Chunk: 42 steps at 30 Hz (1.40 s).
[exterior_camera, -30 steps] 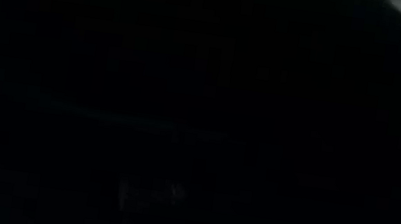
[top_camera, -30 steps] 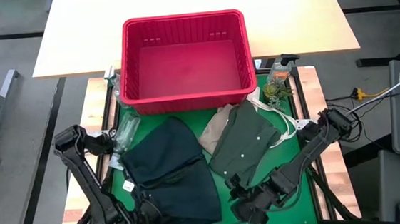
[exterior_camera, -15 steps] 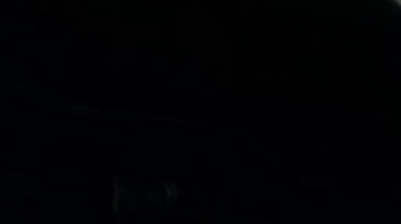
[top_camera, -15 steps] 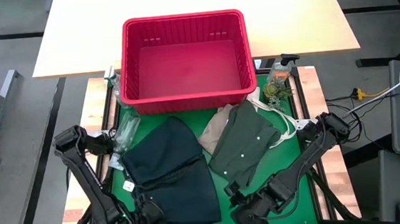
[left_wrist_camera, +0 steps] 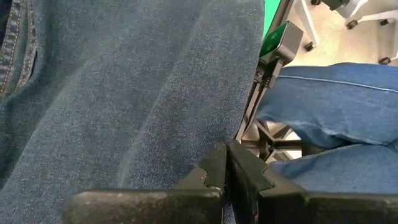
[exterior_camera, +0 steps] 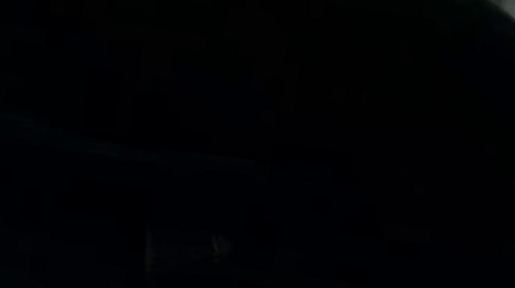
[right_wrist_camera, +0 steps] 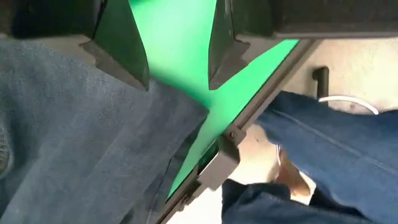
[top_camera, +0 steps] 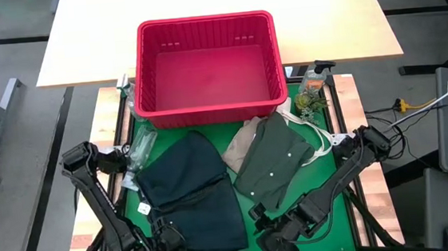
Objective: Fold laundry
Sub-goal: Fold the dark blue pants
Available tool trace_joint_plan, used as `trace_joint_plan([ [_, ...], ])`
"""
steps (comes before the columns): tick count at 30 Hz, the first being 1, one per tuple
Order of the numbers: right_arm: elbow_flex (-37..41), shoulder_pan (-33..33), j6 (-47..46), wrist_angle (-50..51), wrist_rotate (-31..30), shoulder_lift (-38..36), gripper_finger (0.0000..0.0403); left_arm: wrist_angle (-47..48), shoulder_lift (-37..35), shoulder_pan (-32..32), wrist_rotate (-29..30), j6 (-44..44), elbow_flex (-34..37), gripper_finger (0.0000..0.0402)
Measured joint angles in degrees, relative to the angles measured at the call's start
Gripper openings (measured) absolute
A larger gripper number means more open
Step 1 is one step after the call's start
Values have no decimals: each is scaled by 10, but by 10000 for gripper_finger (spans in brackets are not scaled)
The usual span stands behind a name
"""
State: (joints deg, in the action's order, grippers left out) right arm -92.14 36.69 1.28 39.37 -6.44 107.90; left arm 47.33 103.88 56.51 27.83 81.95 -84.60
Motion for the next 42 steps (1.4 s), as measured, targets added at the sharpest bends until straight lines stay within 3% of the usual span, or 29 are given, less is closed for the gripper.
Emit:
trace_joint_plan([
  [11,0,1,18,33,-5,0,166,-3,0,0,-2,0,0,1],
  [17,0,4,17,34,-6,0,166,-10,0,9,-42,-1,0,11],
  [27,0,4,16,41,-6,0,166,-24,23,26,-64,-36,0,89],
  [33,0,4,16,43,-6,0,166,-39,51,23,-68,-125,1,140],
  [42,0,4,16,43,-6,0,166,-51,87,19,-110,-133,1,205],
])
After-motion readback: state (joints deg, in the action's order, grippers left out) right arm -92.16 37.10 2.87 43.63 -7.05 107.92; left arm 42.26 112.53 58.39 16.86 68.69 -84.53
